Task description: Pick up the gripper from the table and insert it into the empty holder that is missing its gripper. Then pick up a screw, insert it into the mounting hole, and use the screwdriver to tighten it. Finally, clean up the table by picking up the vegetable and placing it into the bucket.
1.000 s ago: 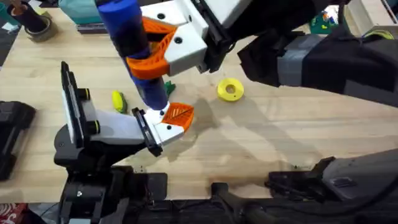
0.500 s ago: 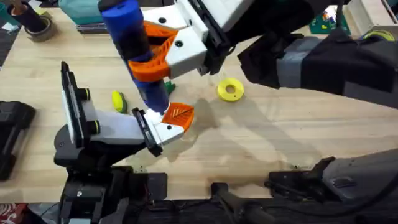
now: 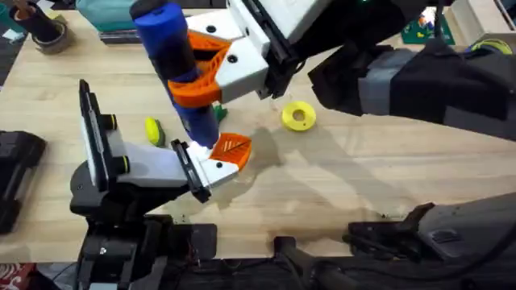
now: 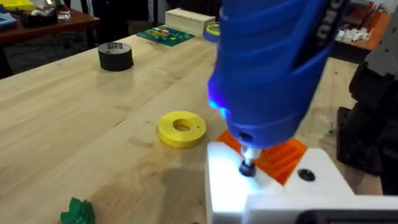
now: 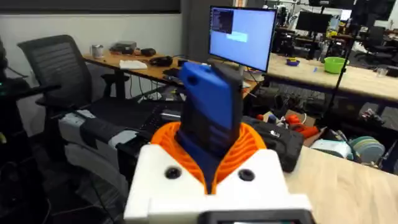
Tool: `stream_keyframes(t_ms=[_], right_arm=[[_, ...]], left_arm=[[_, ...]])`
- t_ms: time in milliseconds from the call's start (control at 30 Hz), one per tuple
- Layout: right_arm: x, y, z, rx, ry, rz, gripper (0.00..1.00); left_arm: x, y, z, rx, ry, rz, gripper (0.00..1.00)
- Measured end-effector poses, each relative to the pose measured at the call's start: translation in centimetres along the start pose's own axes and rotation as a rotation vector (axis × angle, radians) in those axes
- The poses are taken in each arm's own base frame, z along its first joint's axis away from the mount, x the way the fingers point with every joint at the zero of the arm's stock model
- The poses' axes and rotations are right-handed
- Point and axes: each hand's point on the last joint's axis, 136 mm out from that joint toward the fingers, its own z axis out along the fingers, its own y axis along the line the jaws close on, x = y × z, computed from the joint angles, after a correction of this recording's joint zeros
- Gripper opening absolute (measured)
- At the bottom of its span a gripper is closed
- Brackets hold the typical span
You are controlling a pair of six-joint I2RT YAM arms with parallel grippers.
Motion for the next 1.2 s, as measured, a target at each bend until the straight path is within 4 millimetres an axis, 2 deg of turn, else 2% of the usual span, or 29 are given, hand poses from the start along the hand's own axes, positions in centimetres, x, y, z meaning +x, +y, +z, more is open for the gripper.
stream_keyframes(t_ms=[433,1200], right_arm=[[0.51,-0.55,-0.24,0.051,-0.019,0.019,0.023],[0.51,-0.26,-0.33,0.043,-0.02,0.009,0.023]], left_arm=[[0.02,0.0,0.0,0.0,0.001,-0.002,0.004],[0.01,0.0,0.0,0.0,0.0,-0.001,0.004]])
